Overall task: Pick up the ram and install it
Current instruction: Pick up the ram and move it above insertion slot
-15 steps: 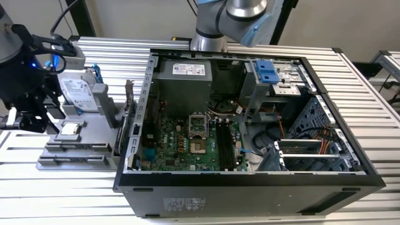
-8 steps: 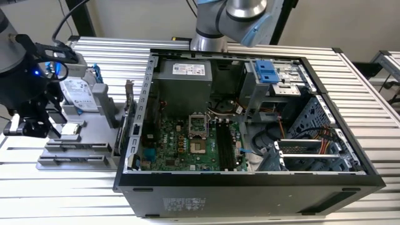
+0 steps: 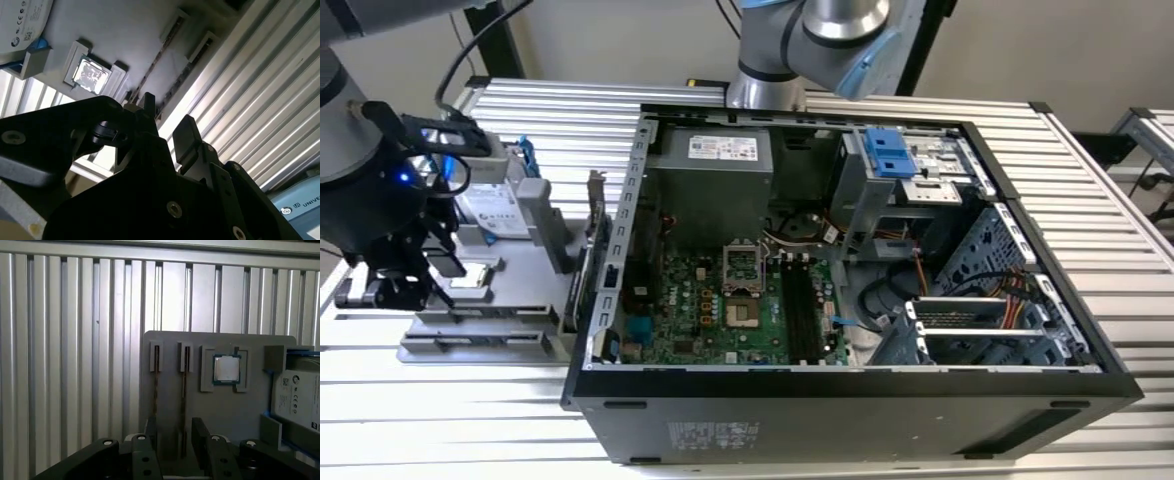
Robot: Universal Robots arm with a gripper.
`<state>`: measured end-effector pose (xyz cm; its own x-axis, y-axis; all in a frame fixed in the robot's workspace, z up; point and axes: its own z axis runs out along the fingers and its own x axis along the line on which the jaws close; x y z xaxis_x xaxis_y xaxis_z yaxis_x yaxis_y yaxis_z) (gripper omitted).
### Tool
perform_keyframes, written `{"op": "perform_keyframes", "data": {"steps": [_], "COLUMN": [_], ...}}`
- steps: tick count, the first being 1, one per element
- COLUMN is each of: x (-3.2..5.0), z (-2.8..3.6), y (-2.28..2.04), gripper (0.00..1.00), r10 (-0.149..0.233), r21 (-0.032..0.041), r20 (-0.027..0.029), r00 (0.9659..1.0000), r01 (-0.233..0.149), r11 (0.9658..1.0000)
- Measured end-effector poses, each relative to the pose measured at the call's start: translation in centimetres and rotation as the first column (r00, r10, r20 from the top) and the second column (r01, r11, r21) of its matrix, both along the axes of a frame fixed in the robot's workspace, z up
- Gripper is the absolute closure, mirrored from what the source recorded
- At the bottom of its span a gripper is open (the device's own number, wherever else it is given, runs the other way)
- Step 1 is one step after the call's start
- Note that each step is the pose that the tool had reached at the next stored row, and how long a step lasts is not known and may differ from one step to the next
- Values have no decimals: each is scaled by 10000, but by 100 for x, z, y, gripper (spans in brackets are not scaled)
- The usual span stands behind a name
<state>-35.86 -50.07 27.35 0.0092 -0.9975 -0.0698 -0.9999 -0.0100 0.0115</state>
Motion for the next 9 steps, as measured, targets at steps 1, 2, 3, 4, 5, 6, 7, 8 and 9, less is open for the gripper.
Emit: {"op": "perform_keyframes", "data": {"steps": [1, 2, 3, 4, 5, 6, 7, 8, 9], "x": [0, 0, 0, 0, 0, 0, 0, 0, 0], "z": [-17, -35, -54, -73, -90, -108, -126, -144, -162], "y": [-4, -9, -12, -17, -21, -26, -31, -36, -41], "gripper": [0, 0, 0, 0, 0, 0, 0, 0, 0], "r10": [-1, -1, -1, -2, -2, -3, -3, -3, -4], "r21": [-1, -1, 0, 1, 0, -1, -1, -1, -1], "r20": [-1, -1, 0, 0, 1, 0, -1, -1, -1], "r00": [10000, 10000, 10000, 10000, 10000, 10000, 10000, 10000, 10000], "r01": [1, 1, 1, 2, 2, 3, 3, 3, 4], "r11": [10000, 10000, 10000, 10000, 10000, 10000, 10000, 10000, 10000]}}
